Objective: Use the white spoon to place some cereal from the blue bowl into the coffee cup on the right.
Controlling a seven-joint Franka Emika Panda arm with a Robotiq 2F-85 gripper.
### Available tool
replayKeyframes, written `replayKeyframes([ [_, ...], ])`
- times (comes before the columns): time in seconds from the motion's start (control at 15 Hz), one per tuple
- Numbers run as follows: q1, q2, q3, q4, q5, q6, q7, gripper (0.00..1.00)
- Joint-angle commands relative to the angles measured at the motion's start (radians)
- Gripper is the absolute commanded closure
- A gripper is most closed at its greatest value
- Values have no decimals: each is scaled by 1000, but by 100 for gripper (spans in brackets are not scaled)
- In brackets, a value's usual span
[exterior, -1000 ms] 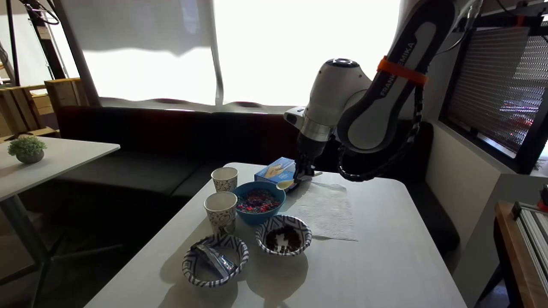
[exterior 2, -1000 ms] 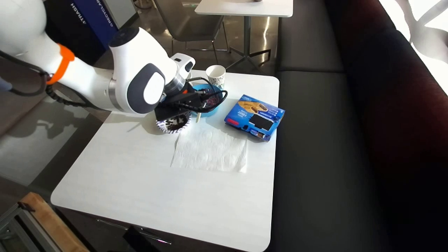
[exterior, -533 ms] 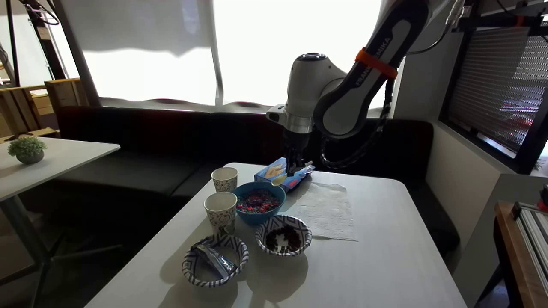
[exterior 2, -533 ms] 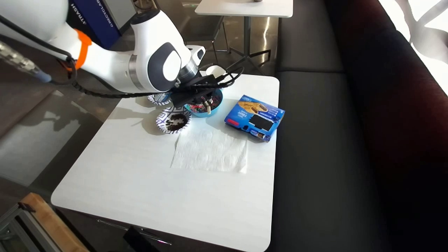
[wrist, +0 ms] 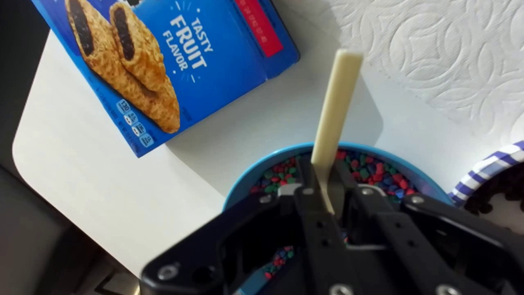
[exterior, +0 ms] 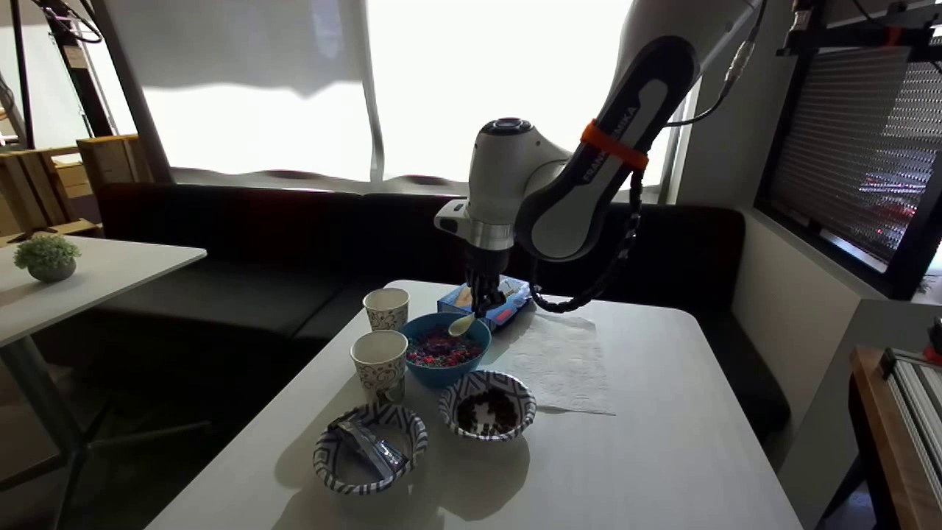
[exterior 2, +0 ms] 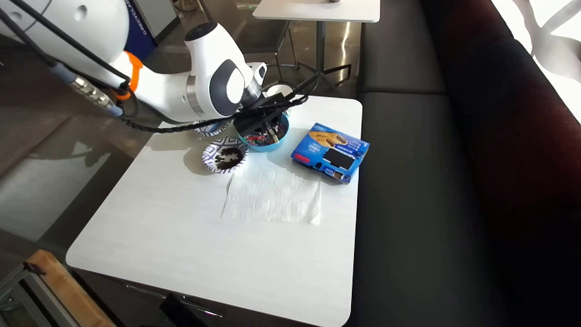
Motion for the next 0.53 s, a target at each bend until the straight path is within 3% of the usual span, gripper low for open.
replayKeyframes([
  [0.0, 24, 58, -13, 74, -50, -42, 7, 97],
  [0.47, 46, 123, -6, 131, -78, -51, 7, 97],
])
